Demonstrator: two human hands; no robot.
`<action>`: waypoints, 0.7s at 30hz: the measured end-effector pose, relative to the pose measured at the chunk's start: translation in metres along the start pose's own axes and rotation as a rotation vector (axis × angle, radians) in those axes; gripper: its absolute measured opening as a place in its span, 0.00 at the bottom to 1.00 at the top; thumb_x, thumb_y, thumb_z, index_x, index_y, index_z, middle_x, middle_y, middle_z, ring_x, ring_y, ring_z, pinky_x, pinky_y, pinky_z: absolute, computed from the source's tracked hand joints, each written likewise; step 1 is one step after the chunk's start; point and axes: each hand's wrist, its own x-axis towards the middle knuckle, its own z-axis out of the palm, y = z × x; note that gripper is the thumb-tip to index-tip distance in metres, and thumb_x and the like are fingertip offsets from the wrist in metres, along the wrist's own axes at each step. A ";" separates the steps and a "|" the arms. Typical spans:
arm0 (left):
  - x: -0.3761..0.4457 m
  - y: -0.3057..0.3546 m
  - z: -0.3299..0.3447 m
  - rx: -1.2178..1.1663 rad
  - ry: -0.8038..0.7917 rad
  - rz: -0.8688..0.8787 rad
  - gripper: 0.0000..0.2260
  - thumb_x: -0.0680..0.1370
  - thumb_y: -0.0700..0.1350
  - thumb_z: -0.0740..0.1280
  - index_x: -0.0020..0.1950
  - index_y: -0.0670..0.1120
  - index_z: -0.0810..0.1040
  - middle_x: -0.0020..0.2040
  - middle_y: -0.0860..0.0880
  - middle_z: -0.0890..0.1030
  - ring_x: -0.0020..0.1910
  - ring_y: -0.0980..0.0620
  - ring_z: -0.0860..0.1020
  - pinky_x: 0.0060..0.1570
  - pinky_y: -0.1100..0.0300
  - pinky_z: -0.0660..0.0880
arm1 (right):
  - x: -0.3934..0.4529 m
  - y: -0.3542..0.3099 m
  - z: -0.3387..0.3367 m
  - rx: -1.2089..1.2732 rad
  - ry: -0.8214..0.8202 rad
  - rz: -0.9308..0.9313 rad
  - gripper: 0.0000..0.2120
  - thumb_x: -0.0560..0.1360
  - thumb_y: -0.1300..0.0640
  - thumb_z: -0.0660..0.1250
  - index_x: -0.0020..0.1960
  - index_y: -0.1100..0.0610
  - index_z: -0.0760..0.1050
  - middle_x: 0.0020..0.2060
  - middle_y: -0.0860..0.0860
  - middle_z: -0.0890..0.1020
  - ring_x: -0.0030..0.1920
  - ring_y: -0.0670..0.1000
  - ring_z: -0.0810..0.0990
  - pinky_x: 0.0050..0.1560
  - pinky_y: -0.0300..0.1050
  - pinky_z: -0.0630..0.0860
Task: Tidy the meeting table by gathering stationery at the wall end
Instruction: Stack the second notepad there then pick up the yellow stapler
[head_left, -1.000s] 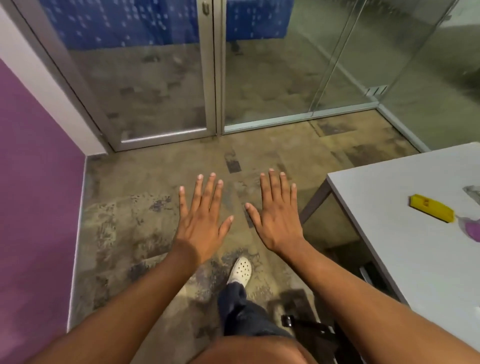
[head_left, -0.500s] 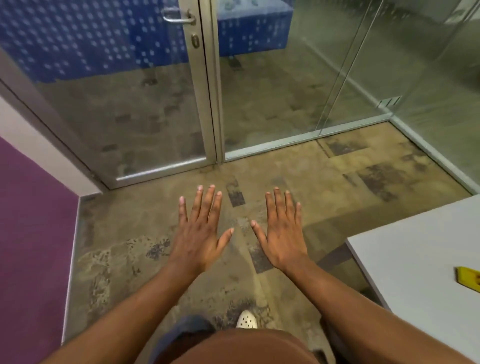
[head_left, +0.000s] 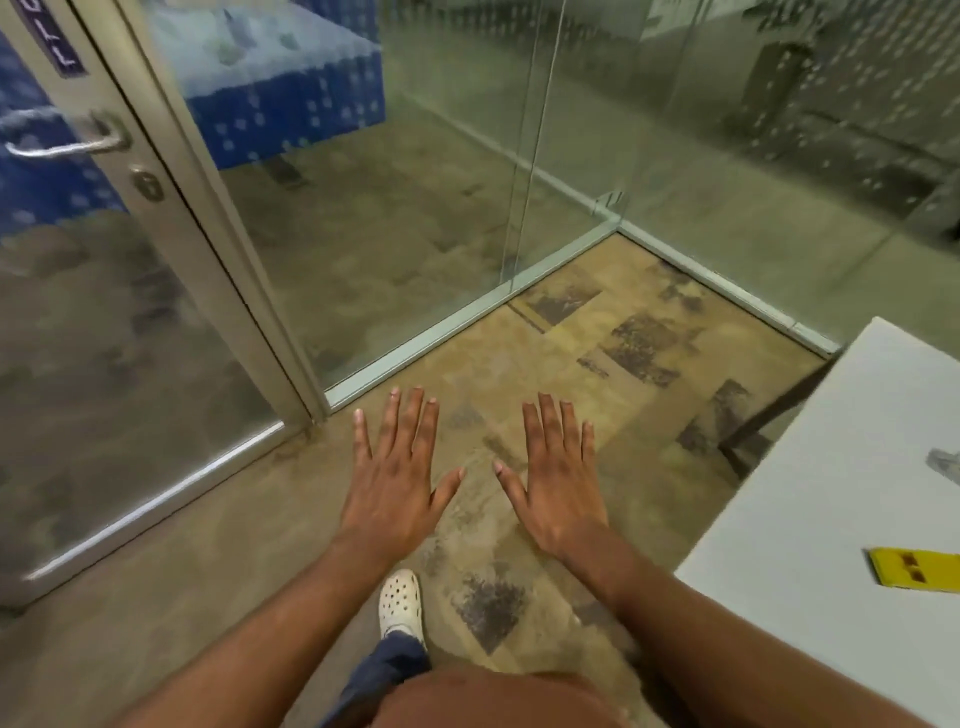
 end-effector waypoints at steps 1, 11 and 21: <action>0.021 -0.005 0.001 -0.011 -0.016 0.035 0.39 0.84 0.67 0.49 0.86 0.43 0.48 0.87 0.43 0.46 0.86 0.42 0.41 0.81 0.31 0.45 | 0.011 0.002 -0.004 0.003 0.002 0.026 0.39 0.84 0.32 0.42 0.85 0.55 0.37 0.85 0.55 0.37 0.83 0.58 0.31 0.83 0.65 0.43; 0.206 0.029 0.025 -0.104 -0.028 0.474 0.38 0.84 0.65 0.52 0.86 0.44 0.47 0.87 0.43 0.44 0.86 0.41 0.43 0.80 0.30 0.49 | 0.079 0.057 -0.029 0.011 0.107 0.442 0.41 0.80 0.28 0.32 0.84 0.52 0.30 0.82 0.52 0.30 0.82 0.56 0.29 0.82 0.60 0.34; 0.357 0.182 0.064 -0.079 -0.081 0.888 0.39 0.83 0.66 0.54 0.86 0.42 0.53 0.86 0.41 0.51 0.86 0.40 0.47 0.79 0.29 0.52 | 0.112 0.201 -0.035 0.115 0.275 0.843 0.41 0.82 0.29 0.40 0.86 0.53 0.38 0.85 0.52 0.37 0.84 0.55 0.33 0.84 0.63 0.42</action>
